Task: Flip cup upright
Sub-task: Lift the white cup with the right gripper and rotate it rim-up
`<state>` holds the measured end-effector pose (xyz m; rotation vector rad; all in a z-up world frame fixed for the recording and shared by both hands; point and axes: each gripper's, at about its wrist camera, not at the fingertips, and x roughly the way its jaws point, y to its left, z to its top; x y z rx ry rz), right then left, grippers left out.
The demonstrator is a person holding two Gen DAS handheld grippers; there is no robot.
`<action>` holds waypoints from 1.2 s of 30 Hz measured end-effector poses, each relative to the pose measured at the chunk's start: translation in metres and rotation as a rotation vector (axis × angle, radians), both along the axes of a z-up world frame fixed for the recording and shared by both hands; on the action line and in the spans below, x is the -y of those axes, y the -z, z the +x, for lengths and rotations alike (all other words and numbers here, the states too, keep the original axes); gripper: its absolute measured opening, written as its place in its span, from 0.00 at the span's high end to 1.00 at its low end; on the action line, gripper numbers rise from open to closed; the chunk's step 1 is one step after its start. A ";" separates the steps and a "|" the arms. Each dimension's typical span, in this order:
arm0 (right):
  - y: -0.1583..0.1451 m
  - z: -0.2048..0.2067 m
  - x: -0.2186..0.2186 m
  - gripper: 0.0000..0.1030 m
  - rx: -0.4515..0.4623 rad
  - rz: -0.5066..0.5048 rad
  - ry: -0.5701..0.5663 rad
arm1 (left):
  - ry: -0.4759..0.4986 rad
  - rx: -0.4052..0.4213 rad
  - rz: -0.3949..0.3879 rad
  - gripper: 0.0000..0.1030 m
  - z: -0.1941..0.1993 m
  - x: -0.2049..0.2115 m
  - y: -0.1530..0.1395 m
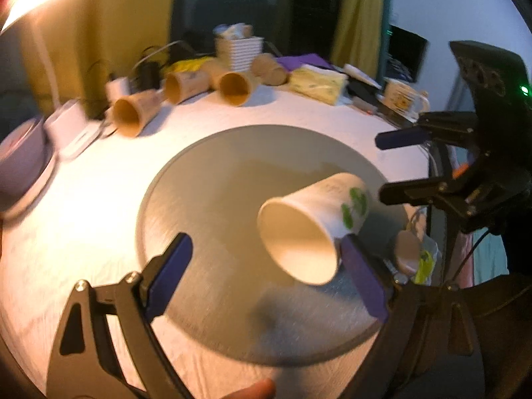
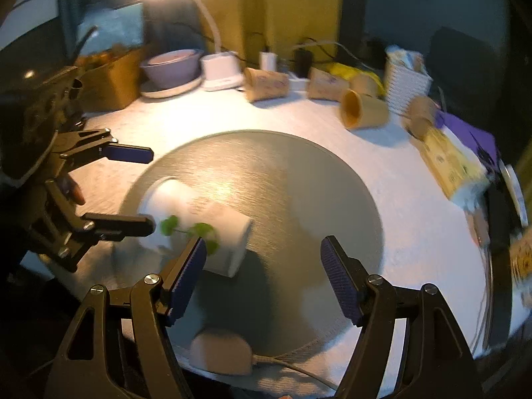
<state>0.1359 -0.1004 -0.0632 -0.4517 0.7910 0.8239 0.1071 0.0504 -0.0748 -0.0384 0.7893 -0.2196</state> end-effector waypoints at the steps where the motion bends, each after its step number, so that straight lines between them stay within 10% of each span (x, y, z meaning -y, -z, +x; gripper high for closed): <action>1: -0.001 -0.001 -0.006 0.28 0.005 -0.010 -0.031 | -0.015 -0.002 -0.007 0.11 -0.002 -0.003 0.001; 16: 0.020 -0.014 -0.084 0.26 0.073 -0.235 -0.412 | -0.206 0.017 -0.118 0.11 -0.031 -0.054 0.009; 36: 0.051 0.025 -0.136 0.30 -0.163 -0.342 -0.309 | -0.239 0.008 -0.181 0.11 -0.023 -0.079 0.017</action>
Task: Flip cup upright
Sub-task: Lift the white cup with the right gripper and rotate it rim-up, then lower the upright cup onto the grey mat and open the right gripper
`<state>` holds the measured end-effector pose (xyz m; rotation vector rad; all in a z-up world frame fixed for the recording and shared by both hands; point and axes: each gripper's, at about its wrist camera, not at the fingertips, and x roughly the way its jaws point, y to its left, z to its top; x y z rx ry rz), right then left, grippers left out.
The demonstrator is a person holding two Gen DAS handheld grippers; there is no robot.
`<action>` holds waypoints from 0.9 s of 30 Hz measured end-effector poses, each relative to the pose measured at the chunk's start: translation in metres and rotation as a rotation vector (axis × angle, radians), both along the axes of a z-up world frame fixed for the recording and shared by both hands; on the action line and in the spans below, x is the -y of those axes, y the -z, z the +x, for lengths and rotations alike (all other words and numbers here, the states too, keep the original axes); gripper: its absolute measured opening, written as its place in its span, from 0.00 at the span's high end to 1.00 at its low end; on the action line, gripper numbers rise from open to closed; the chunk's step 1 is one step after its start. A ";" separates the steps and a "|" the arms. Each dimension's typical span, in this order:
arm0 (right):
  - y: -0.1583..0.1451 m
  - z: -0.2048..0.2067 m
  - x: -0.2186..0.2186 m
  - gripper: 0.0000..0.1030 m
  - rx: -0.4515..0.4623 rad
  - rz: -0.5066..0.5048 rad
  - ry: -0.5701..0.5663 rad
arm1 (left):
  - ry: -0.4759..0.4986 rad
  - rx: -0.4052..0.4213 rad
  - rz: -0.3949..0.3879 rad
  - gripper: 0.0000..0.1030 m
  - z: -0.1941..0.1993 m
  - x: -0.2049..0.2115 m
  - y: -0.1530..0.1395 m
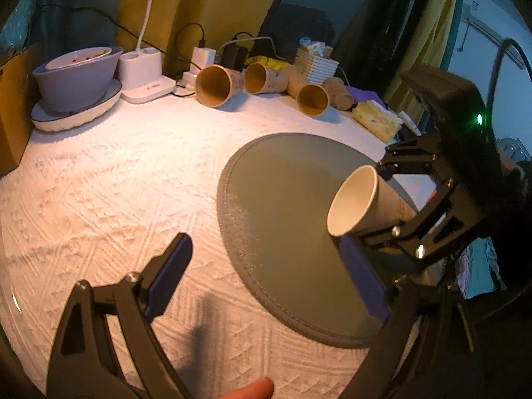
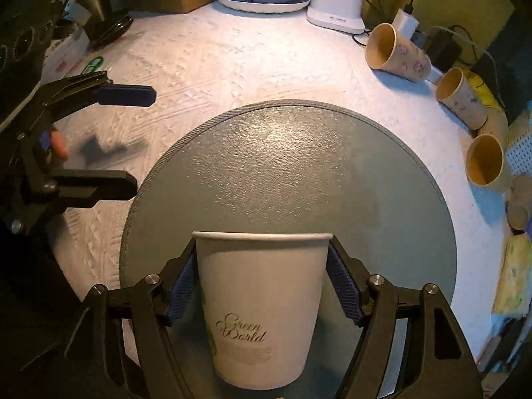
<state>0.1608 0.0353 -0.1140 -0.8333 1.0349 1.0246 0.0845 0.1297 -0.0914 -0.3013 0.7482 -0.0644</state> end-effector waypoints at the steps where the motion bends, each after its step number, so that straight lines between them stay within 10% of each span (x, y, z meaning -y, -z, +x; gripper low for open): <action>1: -0.002 0.002 0.000 0.32 -0.014 0.016 0.009 | -0.001 -0.001 -0.001 0.11 0.001 0.000 0.000; 27: -0.033 0.026 0.057 0.32 0.116 0.457 0.278 | -0.004 0.009 -0.007 0.11 0.029 0.025 -0.019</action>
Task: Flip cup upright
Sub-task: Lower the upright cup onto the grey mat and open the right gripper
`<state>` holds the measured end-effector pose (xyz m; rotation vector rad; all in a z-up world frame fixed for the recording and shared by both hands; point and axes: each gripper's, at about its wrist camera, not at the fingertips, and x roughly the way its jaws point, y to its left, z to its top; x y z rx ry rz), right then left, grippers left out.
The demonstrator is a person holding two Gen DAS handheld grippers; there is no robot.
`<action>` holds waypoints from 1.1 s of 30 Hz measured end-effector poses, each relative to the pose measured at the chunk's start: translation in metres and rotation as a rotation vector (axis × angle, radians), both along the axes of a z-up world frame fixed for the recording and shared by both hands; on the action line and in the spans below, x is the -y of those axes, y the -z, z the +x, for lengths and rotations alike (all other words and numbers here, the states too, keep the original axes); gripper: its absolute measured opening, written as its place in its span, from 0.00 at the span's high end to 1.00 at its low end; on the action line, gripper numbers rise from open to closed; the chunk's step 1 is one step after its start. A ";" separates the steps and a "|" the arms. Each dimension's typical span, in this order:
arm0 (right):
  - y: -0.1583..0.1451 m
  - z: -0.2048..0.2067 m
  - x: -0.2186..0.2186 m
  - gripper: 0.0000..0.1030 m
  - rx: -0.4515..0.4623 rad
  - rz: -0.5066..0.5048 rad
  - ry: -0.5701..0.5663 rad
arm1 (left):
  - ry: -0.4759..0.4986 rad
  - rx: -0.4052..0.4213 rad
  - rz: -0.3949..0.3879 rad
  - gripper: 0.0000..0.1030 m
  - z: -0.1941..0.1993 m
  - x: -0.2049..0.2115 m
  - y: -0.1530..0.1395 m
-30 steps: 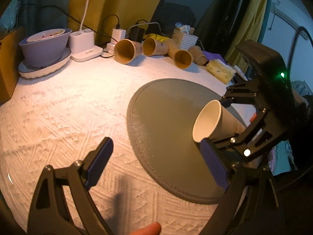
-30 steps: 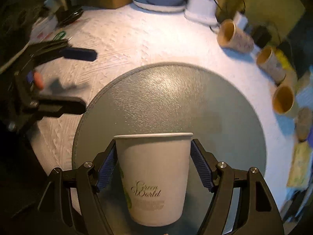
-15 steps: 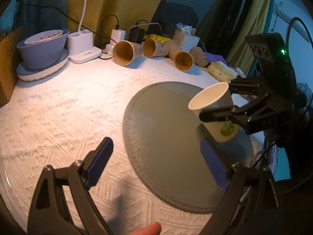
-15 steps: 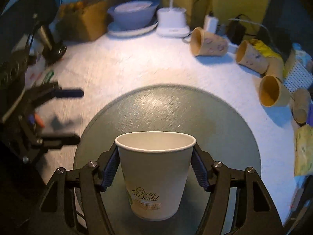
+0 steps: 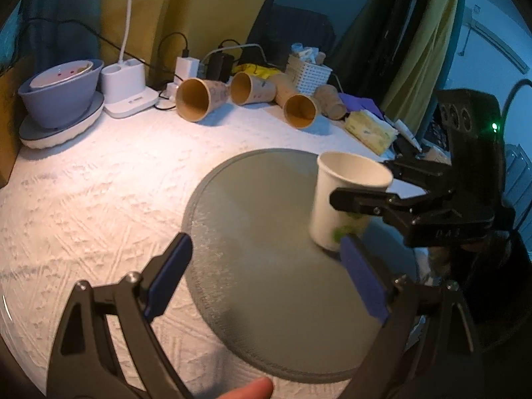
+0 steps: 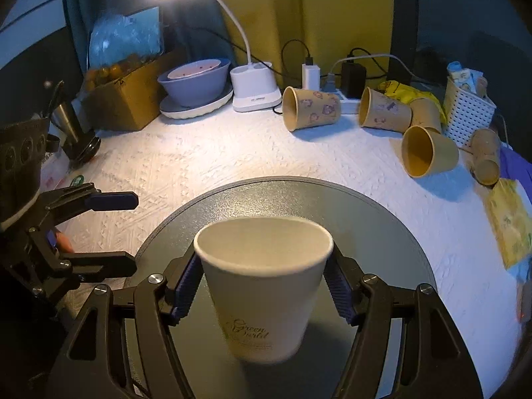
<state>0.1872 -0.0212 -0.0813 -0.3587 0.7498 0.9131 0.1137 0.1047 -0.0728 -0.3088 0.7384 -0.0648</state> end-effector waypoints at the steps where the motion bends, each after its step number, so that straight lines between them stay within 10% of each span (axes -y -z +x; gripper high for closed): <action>1: 0.001 -0.001 0.002 0.32 -0.001 0.006 -0.001 | 0.000 -0.001 0.002 0.11 0.000 0.001 0.000; 33: 0.006 -0.025 0.045 0.29 0.074 -0.037 0.139 | 0.015 0.019 0.011 0.11 -0.010 0.029 -0.010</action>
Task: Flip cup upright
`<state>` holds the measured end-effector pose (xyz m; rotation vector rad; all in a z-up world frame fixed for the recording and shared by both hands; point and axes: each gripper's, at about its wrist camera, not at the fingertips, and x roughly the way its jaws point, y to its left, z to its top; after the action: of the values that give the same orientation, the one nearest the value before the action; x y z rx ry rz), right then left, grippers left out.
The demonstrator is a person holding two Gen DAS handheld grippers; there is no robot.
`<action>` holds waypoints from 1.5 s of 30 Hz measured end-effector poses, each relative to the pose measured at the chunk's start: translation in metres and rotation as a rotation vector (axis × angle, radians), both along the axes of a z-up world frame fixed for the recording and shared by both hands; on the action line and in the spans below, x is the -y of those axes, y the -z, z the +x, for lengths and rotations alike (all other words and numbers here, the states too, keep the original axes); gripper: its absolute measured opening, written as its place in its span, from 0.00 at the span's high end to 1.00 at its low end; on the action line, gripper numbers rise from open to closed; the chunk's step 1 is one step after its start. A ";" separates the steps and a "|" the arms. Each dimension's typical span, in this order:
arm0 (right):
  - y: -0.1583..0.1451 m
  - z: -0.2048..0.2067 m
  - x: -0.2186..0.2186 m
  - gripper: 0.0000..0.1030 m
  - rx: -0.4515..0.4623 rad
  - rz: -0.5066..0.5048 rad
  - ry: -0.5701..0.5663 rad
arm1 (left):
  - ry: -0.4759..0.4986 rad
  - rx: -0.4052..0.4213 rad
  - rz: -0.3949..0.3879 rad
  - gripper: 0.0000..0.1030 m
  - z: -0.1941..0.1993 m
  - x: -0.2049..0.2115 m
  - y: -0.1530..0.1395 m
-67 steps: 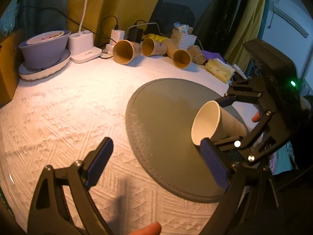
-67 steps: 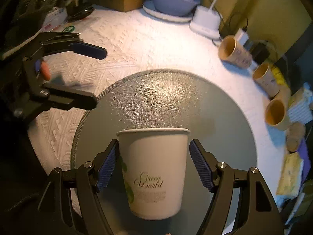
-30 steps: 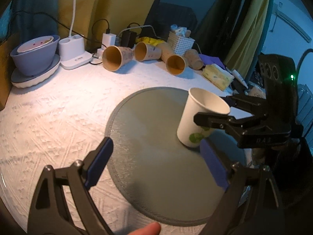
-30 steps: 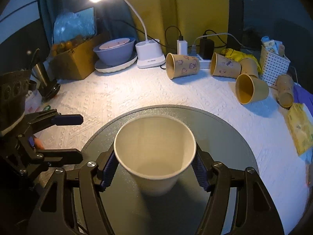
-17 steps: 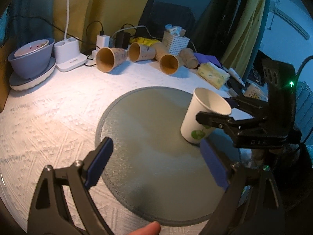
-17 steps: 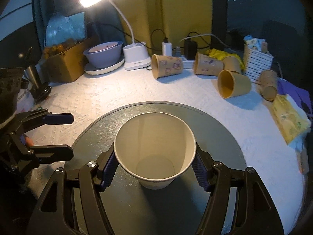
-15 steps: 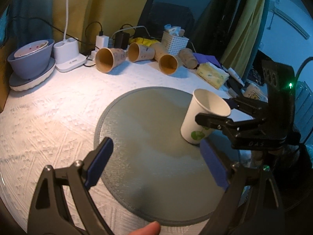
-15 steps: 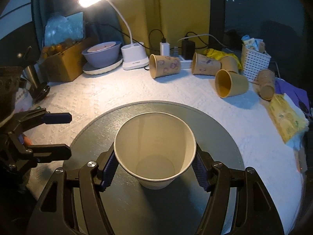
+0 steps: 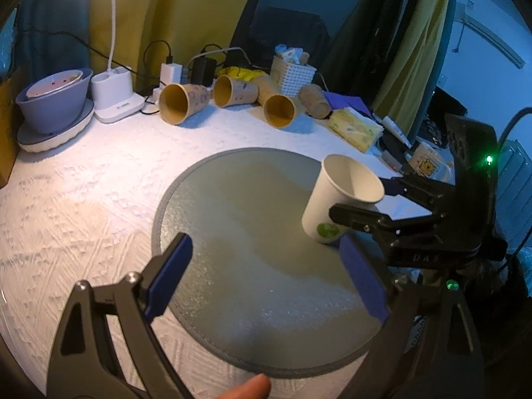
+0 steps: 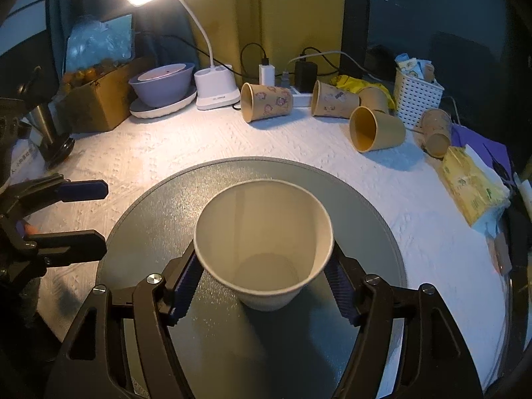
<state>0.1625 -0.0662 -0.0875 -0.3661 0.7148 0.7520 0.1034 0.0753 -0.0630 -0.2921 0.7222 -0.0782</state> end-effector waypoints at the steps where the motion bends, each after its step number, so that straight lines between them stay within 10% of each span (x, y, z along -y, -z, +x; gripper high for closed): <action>1: 0.000 -0.002 0.001 0.28 0.001 0.000 0.001 | 0.001 0.002 0.000 0.11 -0.002 0.001 -0.001; 29: -0.020 -0.073 0.042 0.28 0.081 0.044 0.089 | 0.033 0.105 0.025 0.11 -0.059 0.035 -0.026; 45: -0.070 -0.127 0.073 0.28 0.194 0.154 0.129 | 0.053 0.303 0.120 0.11 -0.111 0.062 -0.079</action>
<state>0.0357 -0.1391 -0.0175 -0.2462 0.4890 0.6355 -0.0076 0.0132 0.0165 -0.1420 0.4316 -0.1261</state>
